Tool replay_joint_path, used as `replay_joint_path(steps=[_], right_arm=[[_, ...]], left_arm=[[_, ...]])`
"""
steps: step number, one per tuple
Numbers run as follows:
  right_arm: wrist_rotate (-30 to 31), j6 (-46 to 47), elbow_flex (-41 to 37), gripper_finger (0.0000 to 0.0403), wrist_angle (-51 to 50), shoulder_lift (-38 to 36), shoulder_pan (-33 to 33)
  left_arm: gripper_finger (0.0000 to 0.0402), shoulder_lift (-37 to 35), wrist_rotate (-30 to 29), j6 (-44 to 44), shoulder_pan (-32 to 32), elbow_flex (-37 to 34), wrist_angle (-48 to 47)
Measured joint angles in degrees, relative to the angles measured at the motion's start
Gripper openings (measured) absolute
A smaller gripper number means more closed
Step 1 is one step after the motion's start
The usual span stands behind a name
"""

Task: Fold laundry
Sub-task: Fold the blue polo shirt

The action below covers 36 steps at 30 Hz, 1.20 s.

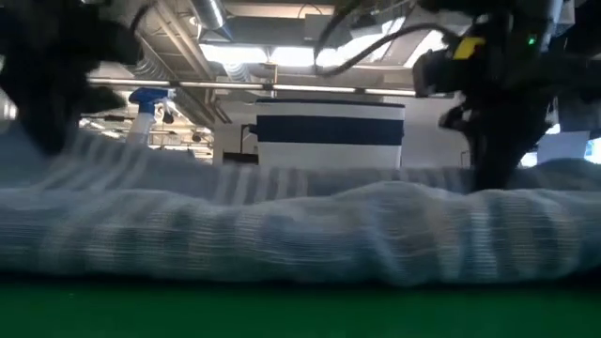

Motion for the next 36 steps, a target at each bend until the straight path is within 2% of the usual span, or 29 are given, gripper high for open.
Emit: replay_joint_path(steps=[7,14,19,24,30,33,36], right_arm=[[0.79,-0.24,-0.01,0.0004,-2.87,-10.62,-0.02],[6.86,-0.61,0.11,0.0004,-6.93,-21.22,-0.1],[12.02,-1.4,0.25,0.0004,-12.2,-27.05,-0.59],[17.04,-1.55,0.28,0.0003,-13.57,-29.57,-1.05],[16.61,-1.55,0.22,0.0003,-12.0,-29.63,-1.6],[13.2,-0.77,2.54,0.0003,-12.88,-29.6,-1.51],[7.04,0.43,6.71,0.0003,-13.06,-29.71,-1.53]], left_arm=[[0.0006,-4.35,-0.42,-0.33,0.0,10.44,-6.96],[0.0007,-8.37,-6.31,-0.52,0.23,19.5,-16.4],[0.0008,-10.59,-9.58,-2.22,1.48,20.89,-21.97],[0.0008,-10.67,-11.99,-2.49,2.87,20.91,-22.33],[0.0009,-10.57,-11.98,-2.37,4.35,20.91,-21.44],[0.0009,-10.72,-8.09,-5.1,3.71,20.91,-19.27],[0.0009,-10.75,-2.44,-8.67,1.68,20.91,-14.61]])
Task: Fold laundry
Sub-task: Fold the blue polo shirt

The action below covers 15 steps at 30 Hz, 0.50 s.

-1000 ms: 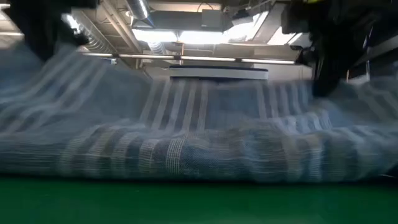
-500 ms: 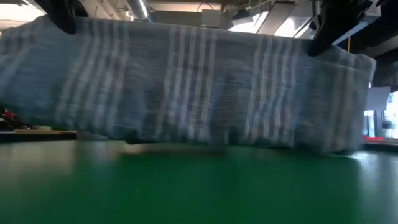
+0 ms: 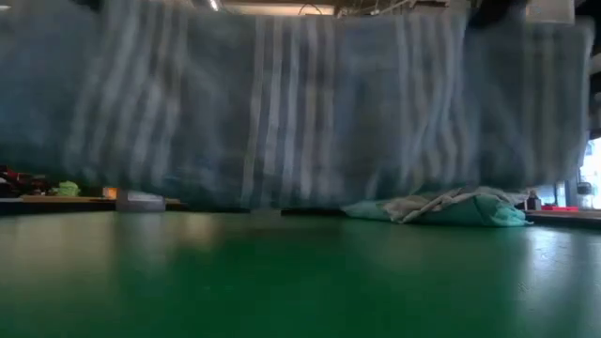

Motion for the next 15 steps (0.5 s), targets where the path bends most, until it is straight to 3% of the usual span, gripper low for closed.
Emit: replay_joint_path(steps=[4,8,11,15], right_arm=[[-13.06,2.44,4.95,0.0003,4.39,-0.12,0.91],[-24.85,10.58,3.15,0.0003,11.82,0.26,6.18],[-26.92,14.6,-1.75,0.0003,15.61,0.46,10.9],[-22.79,14.74,-11.47,0.0014,16.19,0.46,11.26]], left_arm=[[0.0009,0.17,8.34,-5.82,-5.02,-0.02,12.59],[0.0009,0.4,13.96,-12.84,-10.96,-2.91,25.29],[0.0009,0.5,13.35,-17.13,-15.52,-9.16,30.24],[0.0009,0.46,5.75,-17.3,-16.78,-18.98,32.01]])
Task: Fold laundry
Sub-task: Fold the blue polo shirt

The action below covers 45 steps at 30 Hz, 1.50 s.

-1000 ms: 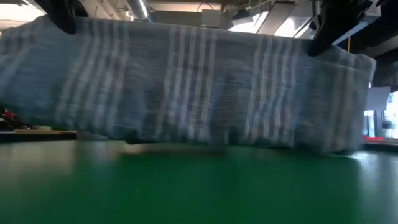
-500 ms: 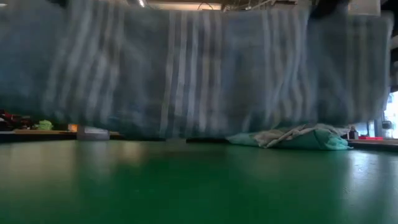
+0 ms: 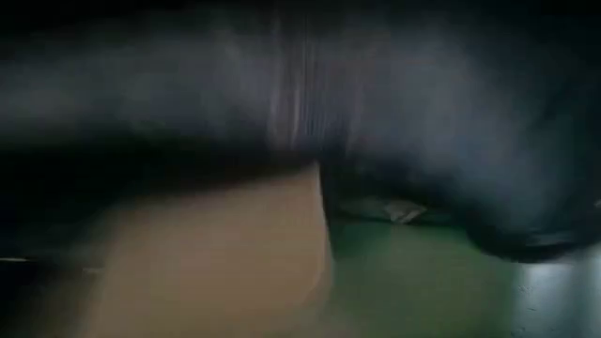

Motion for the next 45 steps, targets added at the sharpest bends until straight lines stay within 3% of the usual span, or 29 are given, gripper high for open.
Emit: replay_joint_path(steps=[4,7,12,16,20,23,27,30,33,37,42,45], right_arm=[[5.96,3.34,-11.0,0.0019,3.34,0.02,-3.56],[9.24,4.79,-17.35,0.0022,7.16,0.12,-6.0],[8.95,4.86,-21.21,0.0039,7.07,0.5,-8.98],[8.74,4.9,-20.88,0.0089,6.98,0.35,-10.31],[6.32,2.08,-16.98,0.0152,2.92,0.33,-10.52],[4.46,-0.09,-11.03,0.0187,-7.58,0.33,-10.56],[4.96,-1.81,-1.55,0.0208,-21.48,0.28,-10.49],[8.13,-1.68,3.12,0.0209,-23.58,0.28,-10.47],[11.72,-1.66,4.09,0.0206,-18.1,0.25,-8.04],[17.28,-1.91,1.25,0.0198,-1.52,0.95,-1.01],[28.06,-4.65,-5.67,0.0193,18.09,4.14,7.1],[29.31,-4.99,-9.3,0.0193,26.38,8.07,9.29]], left_arm=[[0.0013,0.02,-9.73,-0.05,2.32,-9.2,0.87],[0.0027,0.01,-13.25,0.23,4.1,-13.22,1.25],[0.0061,0.02,-12.01,3.42,6.2,-14.97,-2.35],[0.0098,0.0,-10.17,3.89,7.21,-14.89,-2.85],[0.0134,-0.36,-5.52,3.32,8.26,-12.03,-3.09],[0.0151,-0.81,-3.86,4.25,8.59,-7.49,-4.33],[0.0158,-0.79,-4.63,5.41,8.57,-0.29,-4.53],[0.0156,-0.7,-7.46,5.37,8.43,3.17,-4.41],[0.0153,-0.7,-9.17,3.66,7.97,3.95,0.07],[0.0151,2.42,-11.36,3.04,6.12,3.57,9.63],[0.0151,12.58,-13.19,3.3,3.95,3.32,14.39],[0.0151,19.31,-12.83,2.95,3.37,3.32,16.37]])
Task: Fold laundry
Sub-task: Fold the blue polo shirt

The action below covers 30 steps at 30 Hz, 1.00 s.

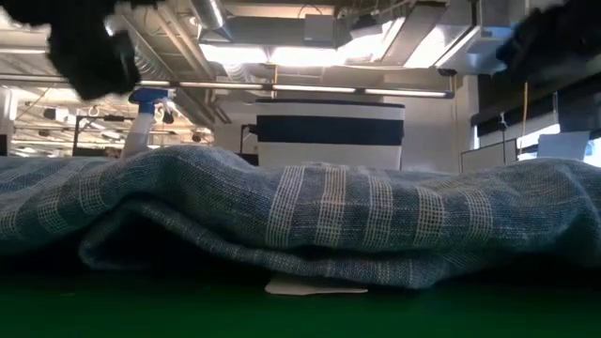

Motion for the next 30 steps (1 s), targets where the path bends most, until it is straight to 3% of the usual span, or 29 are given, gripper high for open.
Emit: replay_joint_path(steps=[5,11,14,19,24,30], right_arm=[[-1.33,0.94,-3.45,0.0193,8.42,8.6,1.95],[-4.74,3.64,-4.23,0.0193,4.32,18.05,2.01],[-6.02,5.32,-3.93,0.0193,2.2,19.14,2.46],[-7.15,8.27,-2.31,0.0193,-0.71,17.56,2.53],[-8.59,10.61,5.03,0.0193,-3.88,13.91,1.09],[-11.75,20.0,14.96,0.0193,-16.2,9.3,2.34]], left_arm=[[0.0151,8.67,3.42,0.01,-0.74,0.0,0.66],[0.0151,15.29,6.68,2.55,-1.68,0.2,-11.97],[0.0151,15.72,7.86,5.08,-2.73,0.55,-16.92],[0.0151,12.53,10.5,7.59,-3.14,0.04,-20.85],[0.0151,6.0,11.06,7.63,-1.98,2.32,-20.52],[0.0151,-0.56,5.76,8.04,-1.58,7.07,-18.39]])
